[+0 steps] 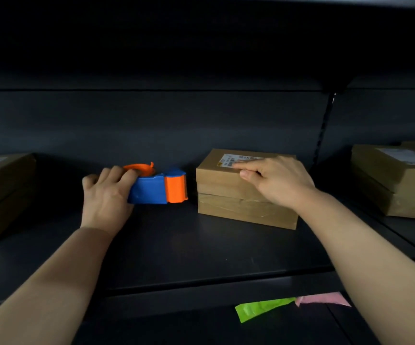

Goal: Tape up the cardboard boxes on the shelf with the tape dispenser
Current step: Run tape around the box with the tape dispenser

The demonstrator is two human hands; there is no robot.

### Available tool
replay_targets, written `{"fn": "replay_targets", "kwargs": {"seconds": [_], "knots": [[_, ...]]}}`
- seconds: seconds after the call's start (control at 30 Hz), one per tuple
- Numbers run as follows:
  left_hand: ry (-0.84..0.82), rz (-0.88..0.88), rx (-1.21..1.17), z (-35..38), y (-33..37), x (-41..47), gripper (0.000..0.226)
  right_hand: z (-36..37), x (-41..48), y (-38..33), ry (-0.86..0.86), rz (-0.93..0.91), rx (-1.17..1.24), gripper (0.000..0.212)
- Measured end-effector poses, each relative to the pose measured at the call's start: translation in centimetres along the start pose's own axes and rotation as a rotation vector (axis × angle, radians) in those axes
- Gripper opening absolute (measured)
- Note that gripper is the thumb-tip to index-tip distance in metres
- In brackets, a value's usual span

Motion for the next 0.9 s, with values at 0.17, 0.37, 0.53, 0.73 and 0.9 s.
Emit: {"fn": "replay_targets", "kwargs": {"seconds": [0.17,0.37,0.53,0.73,0.9], "knots": [[0.030,0.011,0.059,0.3,1.7,0.7,0.062,0.1,0.3,0.4,-0.048,-0.032,0.078,0.034],[0.112,0.090,0.025,-0.1,2.4,0.3,0.063,0.2,0.1,-0.6,0.123,-0.028,0.068,0.027],[0.117,0.115,-0.019,0.2,2.8,0.0,0.056,4.2,0.7,-4.1,0.546,-0.097,-0.203,0.050],[0.086,0.104,-0.040,0.5,2.7,0.1,0.055,4.9,1.2,-3.8,0.692,-0.159,-0.139,0.044],[0.068,0.097,-0.056,0.7,2.5,0.0,0.058,3.9,0.1,-0.3,0.806,-0.198,-0.057,0.041]]}}
Point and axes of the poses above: each hand's wrist, its own x-axis towards the middle knuckle, its own z-axis out of the palm, y = z × x, the point moved 3 cm from there along x, towards the middle knuckle, and after that the axes turned 5 degrees about x, right-handed, at the moved point
